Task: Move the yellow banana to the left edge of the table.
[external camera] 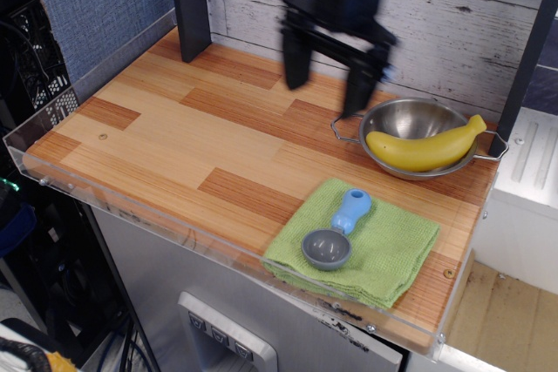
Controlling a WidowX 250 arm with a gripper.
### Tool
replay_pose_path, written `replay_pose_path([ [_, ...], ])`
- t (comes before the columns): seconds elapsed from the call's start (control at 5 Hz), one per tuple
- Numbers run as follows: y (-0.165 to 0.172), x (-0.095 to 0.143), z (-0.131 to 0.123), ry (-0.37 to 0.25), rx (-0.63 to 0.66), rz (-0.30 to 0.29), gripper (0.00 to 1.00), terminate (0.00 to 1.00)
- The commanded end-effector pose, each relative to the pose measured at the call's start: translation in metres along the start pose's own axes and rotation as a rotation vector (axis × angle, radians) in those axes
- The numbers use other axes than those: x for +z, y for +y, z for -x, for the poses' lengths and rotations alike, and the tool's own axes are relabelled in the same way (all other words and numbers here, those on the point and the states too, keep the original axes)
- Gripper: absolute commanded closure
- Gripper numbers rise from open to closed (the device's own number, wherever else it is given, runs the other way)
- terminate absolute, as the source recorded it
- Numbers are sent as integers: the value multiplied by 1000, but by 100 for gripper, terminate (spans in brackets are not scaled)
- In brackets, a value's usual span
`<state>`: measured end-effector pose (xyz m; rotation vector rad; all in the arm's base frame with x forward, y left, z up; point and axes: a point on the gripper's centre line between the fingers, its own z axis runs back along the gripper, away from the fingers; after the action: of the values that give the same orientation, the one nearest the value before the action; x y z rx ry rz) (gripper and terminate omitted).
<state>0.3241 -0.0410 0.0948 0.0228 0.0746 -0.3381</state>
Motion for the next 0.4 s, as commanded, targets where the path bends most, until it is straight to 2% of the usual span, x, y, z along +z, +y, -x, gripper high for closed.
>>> replay_pose_path([
  [0.0,-7,4,-46,-139,28,-76,0,0],
  [0.2,-7,-3,-58,-157,41,-73,0,0],
])
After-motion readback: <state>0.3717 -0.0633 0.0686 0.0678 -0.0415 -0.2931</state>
